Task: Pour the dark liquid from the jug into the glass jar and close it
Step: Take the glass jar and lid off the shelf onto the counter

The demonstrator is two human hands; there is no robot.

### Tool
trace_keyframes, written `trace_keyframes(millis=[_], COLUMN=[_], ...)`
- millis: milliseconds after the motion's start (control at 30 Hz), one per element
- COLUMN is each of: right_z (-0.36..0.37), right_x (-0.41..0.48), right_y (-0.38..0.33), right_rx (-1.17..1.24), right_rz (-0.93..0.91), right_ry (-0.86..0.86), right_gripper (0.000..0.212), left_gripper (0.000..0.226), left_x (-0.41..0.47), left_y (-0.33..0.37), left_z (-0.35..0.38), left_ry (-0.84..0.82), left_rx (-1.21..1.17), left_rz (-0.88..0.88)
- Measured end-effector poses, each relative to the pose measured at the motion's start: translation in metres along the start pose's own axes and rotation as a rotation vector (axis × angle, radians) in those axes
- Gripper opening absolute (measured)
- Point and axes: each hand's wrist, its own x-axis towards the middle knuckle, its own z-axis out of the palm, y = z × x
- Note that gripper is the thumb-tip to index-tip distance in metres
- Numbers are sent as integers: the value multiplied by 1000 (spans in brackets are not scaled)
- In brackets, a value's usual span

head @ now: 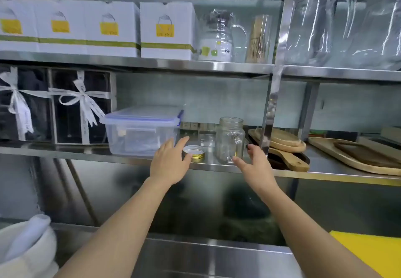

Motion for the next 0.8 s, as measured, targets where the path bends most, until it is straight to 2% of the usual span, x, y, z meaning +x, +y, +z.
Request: trace_keyframes(millis=[167,233,333,500,600,667,800], right_z=[13,16,19,22,16,5,-20], right_x=[17,22,27,30,19,5,-39], right_y=[9,10,8,-3,-17,-19,-9], right_rx=[410,489,523,643,849,832,754], right_rz=[229,248,237,320,417,438,404], right_ry=[-95,-92,-97,-92,11,47,-25], right_gripper=[55,52,36,17,17,19,22], left_gripper=[50,48,44,31,30,30,30], left_x=[22,27,32,22,7,-11,-58], left_y=[-3,-3,-7,-4,1,3,2], left_z=[34,47,57,57,45,35,9], left_ry=[-162,-197,-211,44,81,101,130], left_rx=[24,52,82,16,-98,-159,-244], left_rz=[-61,-78,-119,-81,-73,-51,-37])
